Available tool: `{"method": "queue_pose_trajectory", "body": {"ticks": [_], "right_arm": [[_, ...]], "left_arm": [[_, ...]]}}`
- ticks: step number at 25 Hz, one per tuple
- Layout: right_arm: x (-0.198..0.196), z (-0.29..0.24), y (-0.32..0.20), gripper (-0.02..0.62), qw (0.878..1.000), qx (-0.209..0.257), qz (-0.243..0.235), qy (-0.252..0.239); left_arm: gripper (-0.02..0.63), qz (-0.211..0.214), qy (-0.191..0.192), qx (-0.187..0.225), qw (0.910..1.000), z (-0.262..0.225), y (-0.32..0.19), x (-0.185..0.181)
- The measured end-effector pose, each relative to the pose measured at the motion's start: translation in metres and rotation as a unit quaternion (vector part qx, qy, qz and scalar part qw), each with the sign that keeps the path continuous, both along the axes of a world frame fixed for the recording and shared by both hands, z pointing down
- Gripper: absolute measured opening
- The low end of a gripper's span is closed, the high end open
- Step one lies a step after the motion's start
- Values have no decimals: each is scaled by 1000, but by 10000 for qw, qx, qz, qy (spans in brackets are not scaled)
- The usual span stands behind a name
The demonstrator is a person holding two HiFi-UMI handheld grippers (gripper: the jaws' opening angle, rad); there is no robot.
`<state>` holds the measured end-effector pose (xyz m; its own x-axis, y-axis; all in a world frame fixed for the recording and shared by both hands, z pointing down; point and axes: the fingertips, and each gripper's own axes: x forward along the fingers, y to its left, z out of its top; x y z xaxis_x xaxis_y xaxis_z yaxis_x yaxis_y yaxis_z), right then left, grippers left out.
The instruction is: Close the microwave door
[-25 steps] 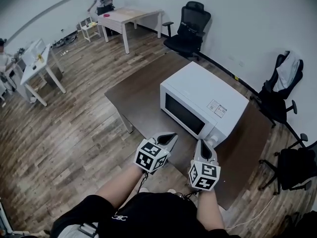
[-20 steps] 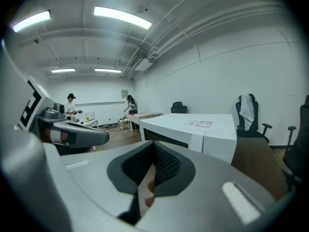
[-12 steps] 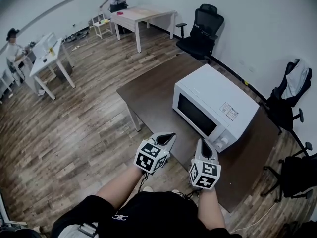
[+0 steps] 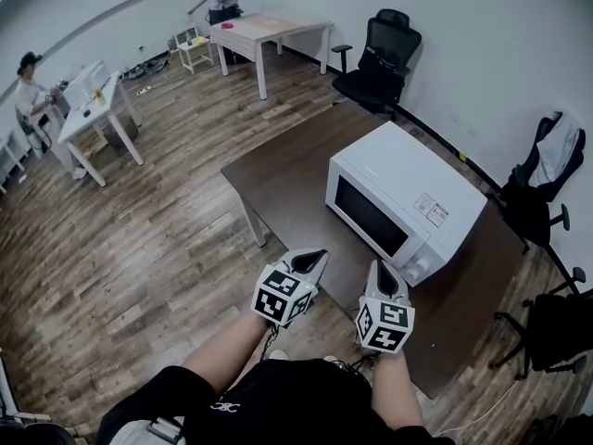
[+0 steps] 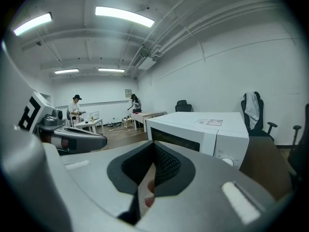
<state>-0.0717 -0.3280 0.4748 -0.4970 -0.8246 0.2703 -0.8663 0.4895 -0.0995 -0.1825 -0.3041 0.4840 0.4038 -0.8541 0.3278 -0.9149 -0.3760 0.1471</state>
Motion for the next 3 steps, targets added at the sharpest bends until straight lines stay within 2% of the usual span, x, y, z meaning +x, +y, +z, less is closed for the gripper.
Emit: {"method": "queue_pose_trajectory", "body": {"ticks": [3], "right_arm": [[0,-1,-1,5,10000,11,13,9]], "left_arm": [[11,-17,3,3,10000,-1,-1,-2]]}}
